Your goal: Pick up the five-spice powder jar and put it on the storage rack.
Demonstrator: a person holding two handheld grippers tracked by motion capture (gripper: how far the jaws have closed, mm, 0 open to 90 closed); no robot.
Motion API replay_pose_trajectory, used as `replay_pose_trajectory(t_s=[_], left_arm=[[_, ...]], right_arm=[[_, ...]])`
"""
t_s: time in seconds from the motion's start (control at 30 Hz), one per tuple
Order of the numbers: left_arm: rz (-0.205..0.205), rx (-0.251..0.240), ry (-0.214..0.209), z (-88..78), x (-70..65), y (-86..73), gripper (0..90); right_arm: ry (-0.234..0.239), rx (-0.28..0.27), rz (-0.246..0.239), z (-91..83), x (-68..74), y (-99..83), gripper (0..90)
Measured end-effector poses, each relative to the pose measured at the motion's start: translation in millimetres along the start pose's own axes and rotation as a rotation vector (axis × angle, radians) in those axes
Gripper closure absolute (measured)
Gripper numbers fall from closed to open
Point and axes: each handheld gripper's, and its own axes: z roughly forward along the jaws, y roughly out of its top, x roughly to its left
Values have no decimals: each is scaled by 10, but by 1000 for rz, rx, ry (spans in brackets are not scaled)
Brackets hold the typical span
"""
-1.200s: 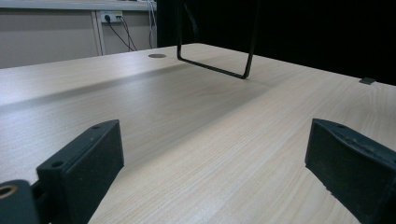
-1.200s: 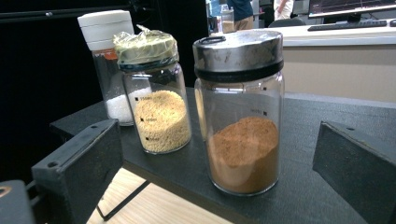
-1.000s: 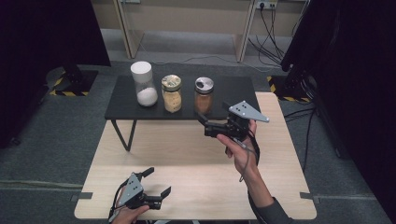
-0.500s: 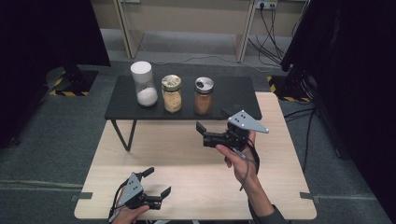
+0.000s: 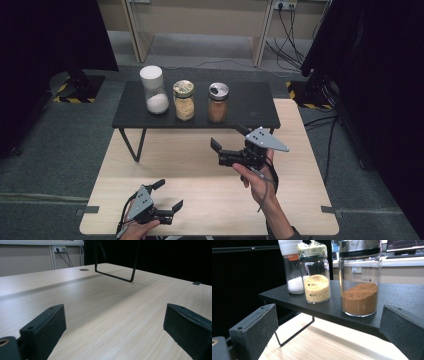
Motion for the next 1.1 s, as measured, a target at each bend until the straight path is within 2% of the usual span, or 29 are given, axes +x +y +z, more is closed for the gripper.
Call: replay_pose_trajectory(t_s=[0.73,1.1], left_arm=[[-3,-1,0,-1,2,0,35],[-1,-2,1,-1,0,-1,35]], right_arm=[[15,15,16,-83,36,-320,21],[24,38,27,-113,41,-534,21]])
